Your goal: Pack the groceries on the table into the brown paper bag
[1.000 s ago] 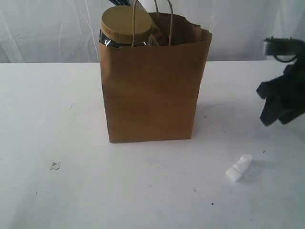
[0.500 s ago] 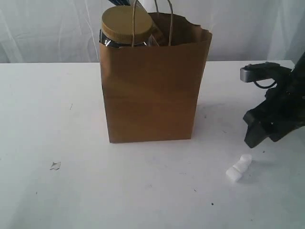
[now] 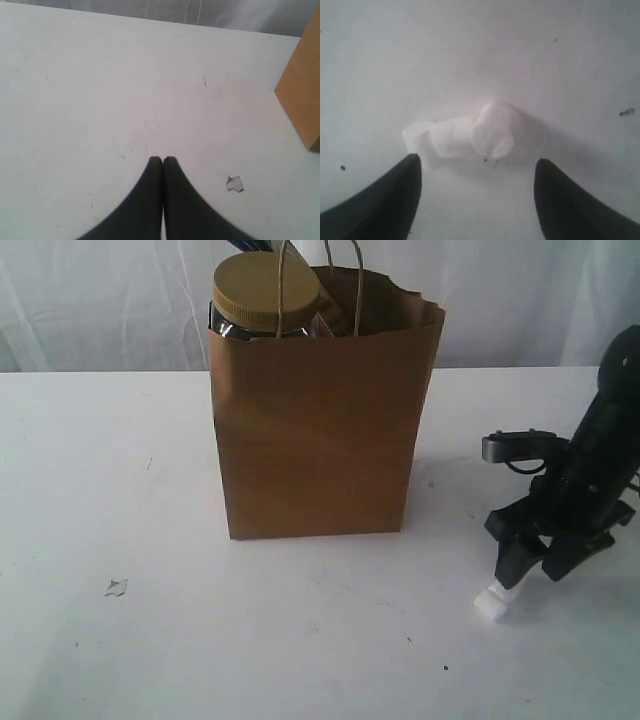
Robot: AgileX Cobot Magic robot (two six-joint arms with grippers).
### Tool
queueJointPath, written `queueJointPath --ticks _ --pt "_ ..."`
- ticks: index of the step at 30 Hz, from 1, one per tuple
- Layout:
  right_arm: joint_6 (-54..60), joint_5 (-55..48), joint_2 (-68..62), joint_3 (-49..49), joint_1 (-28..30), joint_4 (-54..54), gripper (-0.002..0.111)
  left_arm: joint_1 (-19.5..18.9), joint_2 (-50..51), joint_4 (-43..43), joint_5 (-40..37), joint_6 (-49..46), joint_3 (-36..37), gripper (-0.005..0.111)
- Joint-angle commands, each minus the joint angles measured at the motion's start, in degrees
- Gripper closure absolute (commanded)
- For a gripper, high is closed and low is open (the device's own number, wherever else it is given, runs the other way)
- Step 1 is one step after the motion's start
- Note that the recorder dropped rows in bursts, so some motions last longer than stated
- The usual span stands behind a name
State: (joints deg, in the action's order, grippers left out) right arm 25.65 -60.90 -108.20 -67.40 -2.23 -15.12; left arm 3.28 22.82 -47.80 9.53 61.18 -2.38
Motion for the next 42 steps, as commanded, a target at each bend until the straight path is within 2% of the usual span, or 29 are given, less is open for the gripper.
queueJointPath --ticks 1,6,15,18,26,42 --pt "-0.31 2.36 -2.25 0.13 -0.02 0.48 0.047 0.36 -0.42 -0.68 -0.11 0.33 0.23 0.107" --pt "-0.31 5.59 -2.81 0.13 -0.02 0.48 0.048 0.36 -0.42 -0.68 -0.11 0.33 0.23 0.107" --pt "-0.31 6.65 -2.81 0.13 -0.02 0.36 0.063 0.36 -0.42 -0.68 -0.11 0.33 0.23 0.107" --pt "-0.31 6.31 -2.81 0.13 -0.02 0.36 0.072 0.36 -0.42 -0.68 -0.11 0.33 0.23 0.107" --pt "-0.31 2.50 -2.62 -0.76 -0.02 0.24 0.107 0.36 -0.42 -0.68 -0.11 0.33 0.23 0.107" --pt "-0.31 -0.32 0.82 -3.55 -0.02 0.46 0.108 0.36 -0.42 -0.68 -0.11 0.33 0.23 0.107"
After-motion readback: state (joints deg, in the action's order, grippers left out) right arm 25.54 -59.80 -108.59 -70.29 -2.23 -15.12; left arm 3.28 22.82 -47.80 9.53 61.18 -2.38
